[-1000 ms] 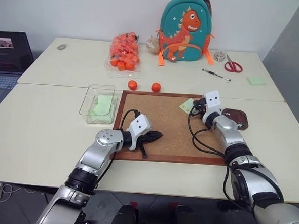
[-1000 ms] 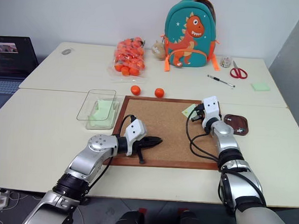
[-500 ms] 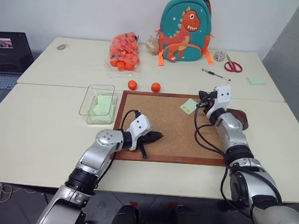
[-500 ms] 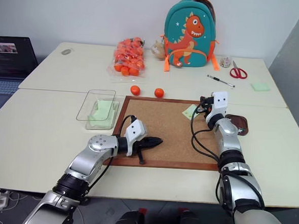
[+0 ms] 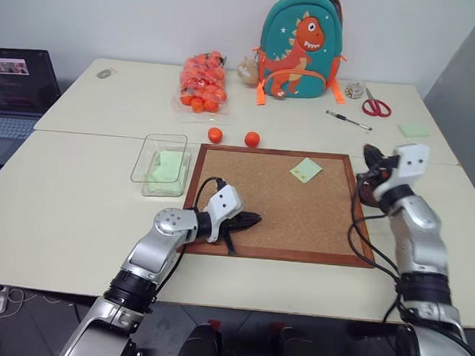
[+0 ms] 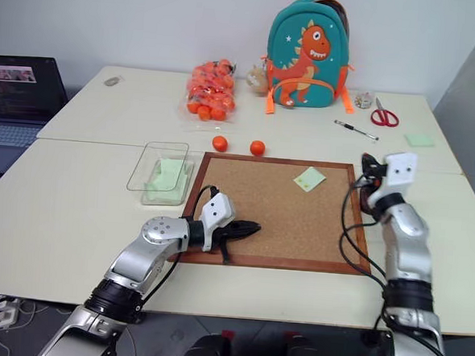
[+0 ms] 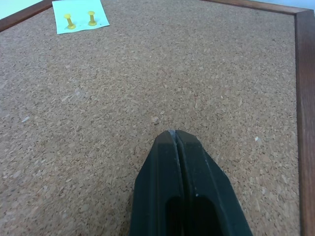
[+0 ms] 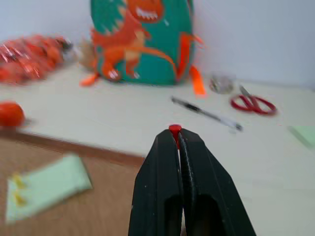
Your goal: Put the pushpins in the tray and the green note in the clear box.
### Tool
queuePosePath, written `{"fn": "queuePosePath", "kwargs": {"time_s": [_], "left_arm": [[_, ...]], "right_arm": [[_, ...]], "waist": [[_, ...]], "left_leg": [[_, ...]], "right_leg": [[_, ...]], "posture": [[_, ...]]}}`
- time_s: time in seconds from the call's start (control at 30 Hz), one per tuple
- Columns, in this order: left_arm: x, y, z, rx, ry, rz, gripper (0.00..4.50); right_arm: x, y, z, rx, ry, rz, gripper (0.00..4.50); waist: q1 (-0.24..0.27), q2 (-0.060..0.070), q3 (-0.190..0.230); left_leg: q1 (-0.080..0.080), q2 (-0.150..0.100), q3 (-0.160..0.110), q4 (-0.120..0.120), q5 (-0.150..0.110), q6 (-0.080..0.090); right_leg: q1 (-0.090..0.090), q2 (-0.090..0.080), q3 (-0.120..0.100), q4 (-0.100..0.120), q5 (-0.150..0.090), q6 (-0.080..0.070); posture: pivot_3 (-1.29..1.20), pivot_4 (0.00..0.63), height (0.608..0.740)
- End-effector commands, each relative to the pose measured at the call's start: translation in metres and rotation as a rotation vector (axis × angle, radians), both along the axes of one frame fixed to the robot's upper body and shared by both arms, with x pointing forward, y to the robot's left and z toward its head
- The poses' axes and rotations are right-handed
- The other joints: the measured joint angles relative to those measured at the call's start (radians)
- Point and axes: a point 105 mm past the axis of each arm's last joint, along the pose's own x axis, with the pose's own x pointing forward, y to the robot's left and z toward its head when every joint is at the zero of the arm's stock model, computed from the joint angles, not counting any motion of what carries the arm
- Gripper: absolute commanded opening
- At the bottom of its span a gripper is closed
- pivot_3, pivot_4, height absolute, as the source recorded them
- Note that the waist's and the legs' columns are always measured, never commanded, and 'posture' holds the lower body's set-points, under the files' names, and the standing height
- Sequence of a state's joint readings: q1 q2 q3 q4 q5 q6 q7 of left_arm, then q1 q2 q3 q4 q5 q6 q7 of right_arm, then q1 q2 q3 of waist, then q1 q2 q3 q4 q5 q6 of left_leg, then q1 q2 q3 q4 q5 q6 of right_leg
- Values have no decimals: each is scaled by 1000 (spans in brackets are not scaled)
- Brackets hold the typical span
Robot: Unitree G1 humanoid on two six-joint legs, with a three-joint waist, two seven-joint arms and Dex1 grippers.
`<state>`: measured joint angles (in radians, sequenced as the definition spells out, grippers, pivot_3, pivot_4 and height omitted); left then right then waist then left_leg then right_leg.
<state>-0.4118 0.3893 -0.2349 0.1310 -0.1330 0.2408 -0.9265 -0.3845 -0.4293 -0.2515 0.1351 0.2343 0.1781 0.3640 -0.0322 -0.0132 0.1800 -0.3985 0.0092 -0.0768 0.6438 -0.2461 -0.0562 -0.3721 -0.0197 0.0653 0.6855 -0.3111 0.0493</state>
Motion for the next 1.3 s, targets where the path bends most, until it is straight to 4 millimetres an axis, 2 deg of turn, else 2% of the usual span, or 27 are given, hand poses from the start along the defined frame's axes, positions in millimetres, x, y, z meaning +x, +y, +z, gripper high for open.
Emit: {"fn": "queuePosePath", "kwargs": {"time_s": [0.03,0.43,0.57,0.77,0.87,0.93,1.1,1.3], "left_arm": [[-5,0,-15,26,56,-7,0],[-4,-4,-16,28,59,-27,0],[-4,-5,-16,27,59,-26,0],[-4,-5,-17,25,59,-22,0],[-4,-6,-17,24,59,-22,0],[-4,-6,-17,24,59,-23,0],[-4,-6,-18,25,61,-25,0],[-3,-6,-18,27,61,-29,0]], "right_arm": [[-16,-13,1,10,62,-54,23],[-4,-19,-16,14,178,-77,23],[0,-24,-15,26,174,-91,711],[0,-25,-6,37,148,-85,2095],[-3,-25,-3,36,135,-80,2625],[-4,-18,1,30,116,-49,2978],[-14,36,7,52,94,195,4136],[-6,77,-4,26,89,270,4136]], "waist": [[-2,0,0],[-4,1,-1],[-1,1,-1],[-1,2,-1],[-1,1,-1],[-1,2,-1],[-1,2,-1],[0,2,-1]], "left_leg": [[0,0,0,0,0,0],[1,-1,2,0,0,0],[1,-1,2,0,0,0],[1,-1,2,0,0,0],[1,-1,2,0,0,0],[1,-1,2,0,0,0],[1,-1,2,0,0,0],[1,-1,1,1,0,0]], "right_leg": [[0,1,0,0,0,0],[0,2,2,1,0,0],[0,2,2,1,0,0],[0,2,2,0,0,0],[0,2,2,0,0,0],[0,2,2,0,0,0],[0,2,2,0,0,0],[1,2,1,0,0,1]], "posture": [[0,150,740],[0,150,740],[0,150,740],[0,150,740],[0,150,740],[0,150,740],[0,150,740],[0,150,740]]}}
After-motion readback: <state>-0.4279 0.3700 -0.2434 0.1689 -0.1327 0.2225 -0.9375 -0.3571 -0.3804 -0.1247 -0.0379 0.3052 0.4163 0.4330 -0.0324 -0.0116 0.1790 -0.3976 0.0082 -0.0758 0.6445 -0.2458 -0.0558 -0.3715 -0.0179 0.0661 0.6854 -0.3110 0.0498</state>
